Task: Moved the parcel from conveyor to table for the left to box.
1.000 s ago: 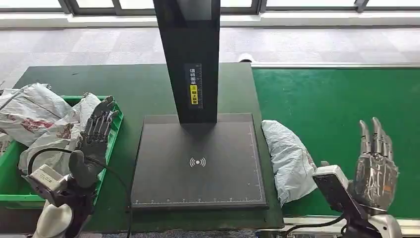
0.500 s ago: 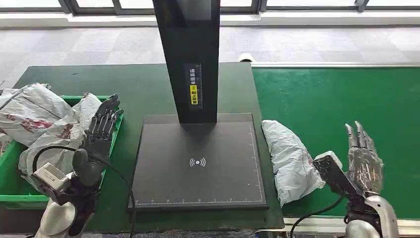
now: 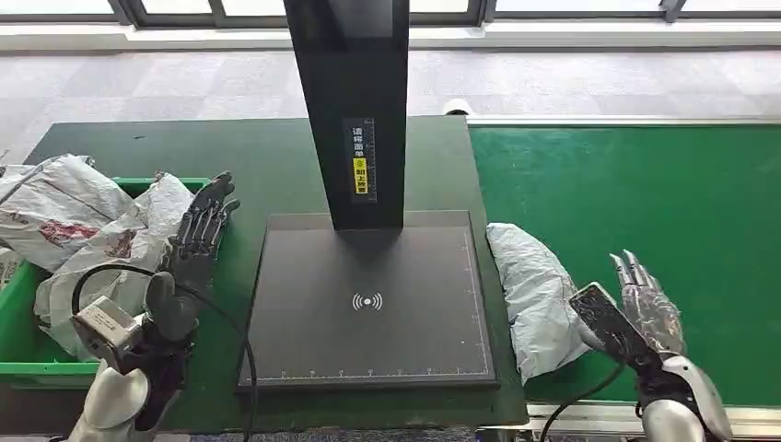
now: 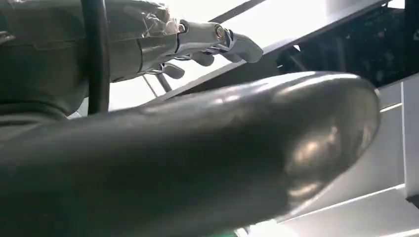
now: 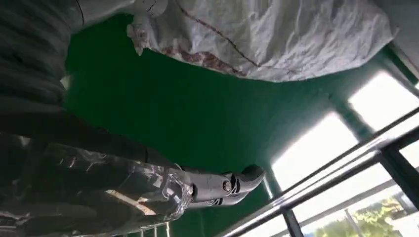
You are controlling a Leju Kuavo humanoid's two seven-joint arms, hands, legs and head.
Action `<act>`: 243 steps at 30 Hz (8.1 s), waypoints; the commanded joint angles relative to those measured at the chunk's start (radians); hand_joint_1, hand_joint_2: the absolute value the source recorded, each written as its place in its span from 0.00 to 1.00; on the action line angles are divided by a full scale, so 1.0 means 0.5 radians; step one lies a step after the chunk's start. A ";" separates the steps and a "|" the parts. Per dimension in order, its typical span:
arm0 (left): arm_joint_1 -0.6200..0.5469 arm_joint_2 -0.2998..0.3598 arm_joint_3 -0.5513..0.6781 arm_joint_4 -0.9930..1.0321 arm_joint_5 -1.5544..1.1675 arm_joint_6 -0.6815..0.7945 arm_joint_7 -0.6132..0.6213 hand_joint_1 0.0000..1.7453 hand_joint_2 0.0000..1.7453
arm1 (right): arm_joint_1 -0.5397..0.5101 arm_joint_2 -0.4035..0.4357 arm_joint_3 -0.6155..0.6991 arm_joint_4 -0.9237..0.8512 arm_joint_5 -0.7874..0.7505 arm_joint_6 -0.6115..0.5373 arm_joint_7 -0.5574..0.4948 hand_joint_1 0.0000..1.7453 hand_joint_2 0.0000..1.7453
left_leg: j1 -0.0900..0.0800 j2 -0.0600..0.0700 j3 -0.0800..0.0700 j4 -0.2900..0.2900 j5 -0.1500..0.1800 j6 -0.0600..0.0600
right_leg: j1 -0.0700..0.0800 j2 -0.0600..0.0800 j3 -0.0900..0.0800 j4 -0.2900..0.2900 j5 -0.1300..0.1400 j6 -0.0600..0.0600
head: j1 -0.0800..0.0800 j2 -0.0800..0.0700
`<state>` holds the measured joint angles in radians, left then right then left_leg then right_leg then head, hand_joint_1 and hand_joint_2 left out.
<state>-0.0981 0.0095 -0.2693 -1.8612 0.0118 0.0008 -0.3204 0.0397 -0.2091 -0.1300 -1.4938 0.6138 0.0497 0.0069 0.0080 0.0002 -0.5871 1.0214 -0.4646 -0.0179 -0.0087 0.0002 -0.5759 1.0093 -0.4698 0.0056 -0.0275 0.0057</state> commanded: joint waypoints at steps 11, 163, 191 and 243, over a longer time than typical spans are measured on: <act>-0.140 0.094 -0.147 0.125 -0.012 0.002 0.062 0.00 0.00 | -0.406 -0.182 0.381 0.691 -0.168 0.314 0.272 0.00 1.00 | -0.001 0.003 0.005 -0.004 0.003 0.001 | -0.001 0.003 0.004 -0.005 0.004 0.000 | 0.000 0.000; -0.246 -0.066 -0.212 0.241 0.088 0.014 0.035 0.00 0.00 | -1.378 0.692 1.425 1.052 -0.773 0.186 -0.465 1.00 1.00 | 0.002 -0.002 -0.015 -0.001 0.020 -0.001 | 0.001 -0.001 -0.014 0.000 0.016 0.001 | 0.000 0.000; -0.019 -0.050 -0.266 0.005 -0.341 0.363 0.532 0.00 0.00 | -0.180 0.296 0.744 -0.557 -0.022 -0.261 0.102 0.00 0.00 | 0.001 -0.014 -0.014 -0.003 0.018 0.001 | 0.001 -0.013 -0.011 -0.005 0.013 0.001 | 0.000 0.001; -0.926 -0.148 -1.171 1.183 -1.158 -0.424 0.285 0.00 1.00 | 0.131 0.345 0.599 -1.458 -0.598 -0.579 -1.275 0.00 1.00 | 0.000 -0.007 -0.016 0.002 0.018 0.003 | 0.000 -0.008 -0.013 -0.002 0.016 0.003 | 0.000 0.000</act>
<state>-0.4243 -0.0343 -0.6942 -1.4875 -0.5440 -0.1999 -0.1850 0.1356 -0.0538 0.1457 -2.2126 0.2930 -0.2411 -0.6481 0.0079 -0.0002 -0.5954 1.0234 -0.4568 -0.0170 -0.0088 -0.0004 -0.5836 1.0093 -0.4619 0.0072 -0.0275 0.0057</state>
